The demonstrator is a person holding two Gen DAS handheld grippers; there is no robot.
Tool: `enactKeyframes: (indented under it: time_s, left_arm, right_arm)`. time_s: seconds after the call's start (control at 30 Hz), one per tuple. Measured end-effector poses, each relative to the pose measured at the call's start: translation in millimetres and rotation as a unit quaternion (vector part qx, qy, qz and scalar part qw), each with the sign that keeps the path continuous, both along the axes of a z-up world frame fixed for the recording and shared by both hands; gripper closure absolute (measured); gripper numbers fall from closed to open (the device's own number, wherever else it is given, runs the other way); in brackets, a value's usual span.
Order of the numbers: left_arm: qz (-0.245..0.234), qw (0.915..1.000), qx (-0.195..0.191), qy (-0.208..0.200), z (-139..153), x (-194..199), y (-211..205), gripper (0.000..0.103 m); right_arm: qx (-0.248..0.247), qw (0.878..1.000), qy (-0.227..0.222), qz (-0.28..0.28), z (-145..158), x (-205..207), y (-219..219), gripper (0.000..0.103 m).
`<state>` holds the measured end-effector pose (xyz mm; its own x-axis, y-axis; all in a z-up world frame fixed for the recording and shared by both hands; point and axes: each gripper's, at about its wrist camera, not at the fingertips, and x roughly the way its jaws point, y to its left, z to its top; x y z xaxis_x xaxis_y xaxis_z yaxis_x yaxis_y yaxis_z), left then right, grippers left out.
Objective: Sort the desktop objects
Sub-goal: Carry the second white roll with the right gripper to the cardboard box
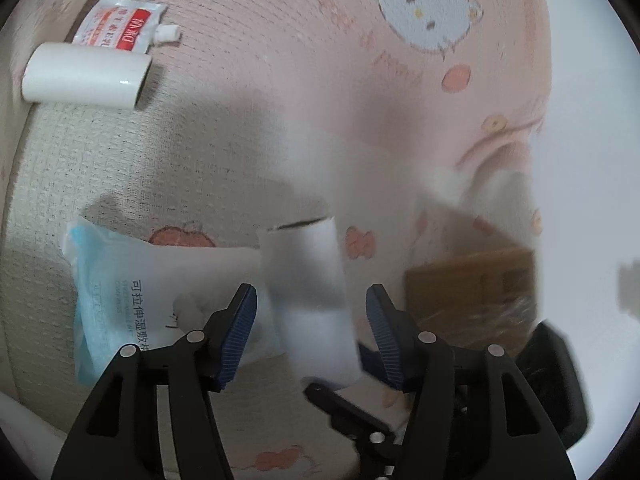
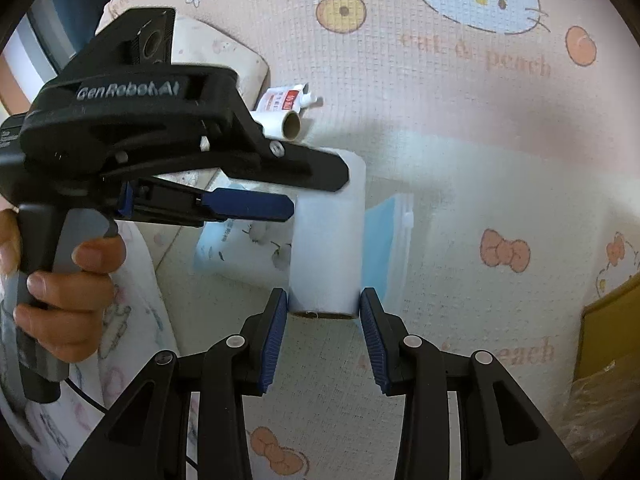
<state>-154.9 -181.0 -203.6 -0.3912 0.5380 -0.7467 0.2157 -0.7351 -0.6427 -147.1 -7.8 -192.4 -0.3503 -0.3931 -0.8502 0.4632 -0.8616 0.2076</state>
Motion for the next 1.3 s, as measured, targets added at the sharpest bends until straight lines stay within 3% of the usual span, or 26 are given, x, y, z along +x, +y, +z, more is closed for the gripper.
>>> enactKeyframes:
  time_s: [0.07, 0.1, 0.13, 0.47, 0.7, 0.9, 1.1, 1.3]
  left_arm:
    - [-0.016, 0.9992, -0.037, 0.004, -0.9, -0.1, 7.3, 0.046]
    - [-0.03, 0.9991, -0.029, 0.01, 0.2, -0.3, 10.7, 0.055]
    - [-0.037, 0.9989, -0.027, 0.01, 0.9, -0.3, 12.8, 0.056]
    - [-0.043, 0.998, -0.039, 0.026, 2.4, 1.7, 9.6, 0.056]
    - [-0.059, 0.9886, -0.093, 0.102, 27.6, 16.2, 30.0, 0.056]
    - [-0.063, 0.9831, -0.07, 0.157, 44.8, 38.0, 45.7, 0.056]
    - [-0.087, 0.97, -0.102, 0.203, 61.0, 69.7, 82.0, 0.057]
    - [-0.086, 0.976, -0.058, 0.192, 66.0, 77.8, 100.0, 0.058]
  right_arm:
    - [-0.003, 1.0, -0.002, -0.002, -0.5, -2.3, 0.8, 0.068]
    - [-0.003, 1.0, -0.005, -0.003, -1.6, -4.0, 0.9, 0.068]
    - [-0.001, 1.0, -0.008, -0.004, -3.2, -5.4, 0.8, 0.068]
    - [-0.037, 0.999, -0.028, -0.018, -14.4, -20.3, 6.5, 0.067]
    - [-0.051, 0.998, -0.008, -0.032, -5.5, -2.8, 13.0, 0.067]
    - [-0.045, 0.997, 0.037, -0.045, 14.0, 20.7, 24.7, 0.067]
    - [-0.03, 0.996, 0.063, -0.06, 31.1, 58.1, 43.6, 0.067]
    - [-0.017, 0.994, 0.075, -0.079, 41.3, 75.2, 65.2, 0.067]
